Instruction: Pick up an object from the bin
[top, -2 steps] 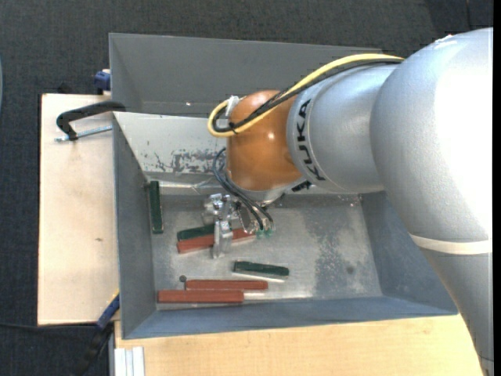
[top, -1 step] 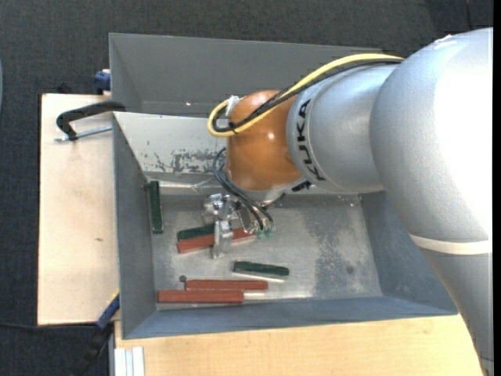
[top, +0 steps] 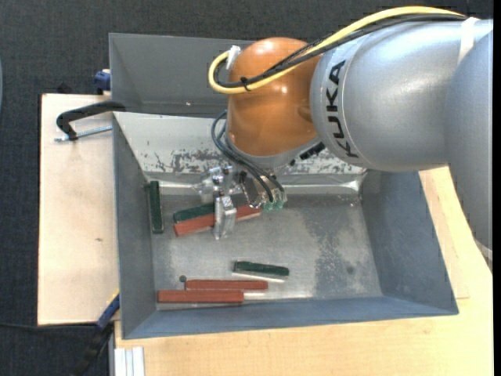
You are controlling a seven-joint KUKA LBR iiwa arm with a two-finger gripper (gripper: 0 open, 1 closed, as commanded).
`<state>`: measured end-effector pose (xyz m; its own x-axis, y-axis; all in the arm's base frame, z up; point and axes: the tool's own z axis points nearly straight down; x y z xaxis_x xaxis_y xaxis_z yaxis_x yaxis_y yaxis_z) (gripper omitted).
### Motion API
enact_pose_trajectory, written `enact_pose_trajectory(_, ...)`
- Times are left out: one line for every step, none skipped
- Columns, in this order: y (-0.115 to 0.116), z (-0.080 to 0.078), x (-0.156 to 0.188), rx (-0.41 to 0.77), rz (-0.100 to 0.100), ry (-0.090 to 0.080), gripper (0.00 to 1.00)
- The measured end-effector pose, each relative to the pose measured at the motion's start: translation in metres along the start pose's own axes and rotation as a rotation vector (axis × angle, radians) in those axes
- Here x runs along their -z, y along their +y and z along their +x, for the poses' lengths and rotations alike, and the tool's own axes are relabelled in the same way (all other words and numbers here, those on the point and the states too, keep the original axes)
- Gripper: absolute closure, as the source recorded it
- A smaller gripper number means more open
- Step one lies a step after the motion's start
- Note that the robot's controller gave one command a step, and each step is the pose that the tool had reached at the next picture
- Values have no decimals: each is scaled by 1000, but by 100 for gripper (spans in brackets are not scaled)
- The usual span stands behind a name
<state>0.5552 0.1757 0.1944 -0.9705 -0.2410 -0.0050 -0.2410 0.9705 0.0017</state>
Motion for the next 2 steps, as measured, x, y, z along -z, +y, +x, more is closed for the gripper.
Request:
enact_pose_trajectory(0, 0, 0, 0, 0, 0, 100)
enact_pose_trajectory(9, 7, 114, 362, 1, -8, 100)
